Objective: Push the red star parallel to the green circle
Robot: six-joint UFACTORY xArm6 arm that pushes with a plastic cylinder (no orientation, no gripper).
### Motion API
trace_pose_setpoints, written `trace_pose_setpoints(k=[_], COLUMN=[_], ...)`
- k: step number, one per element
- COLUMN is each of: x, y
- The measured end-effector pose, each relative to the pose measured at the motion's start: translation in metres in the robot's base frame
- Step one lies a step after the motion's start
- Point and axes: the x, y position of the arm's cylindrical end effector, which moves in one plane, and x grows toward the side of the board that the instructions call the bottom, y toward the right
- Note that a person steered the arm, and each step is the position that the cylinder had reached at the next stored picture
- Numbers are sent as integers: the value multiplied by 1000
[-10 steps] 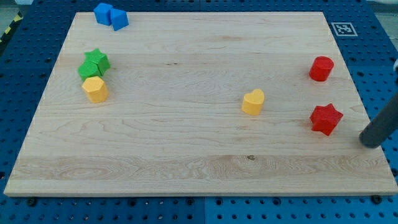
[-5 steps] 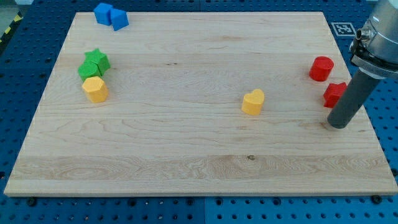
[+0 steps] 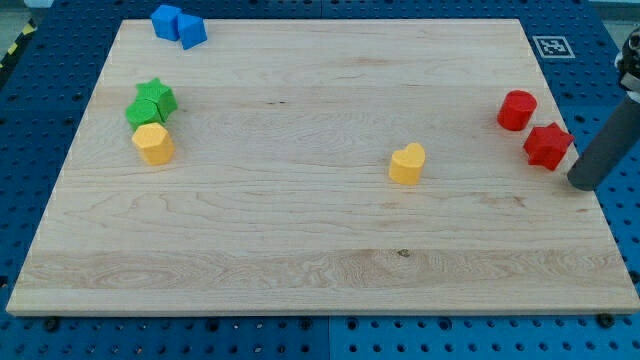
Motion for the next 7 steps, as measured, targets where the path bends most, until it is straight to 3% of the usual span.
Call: trace_pose_setpoints(k=[7], x=[-38], y=[-21])
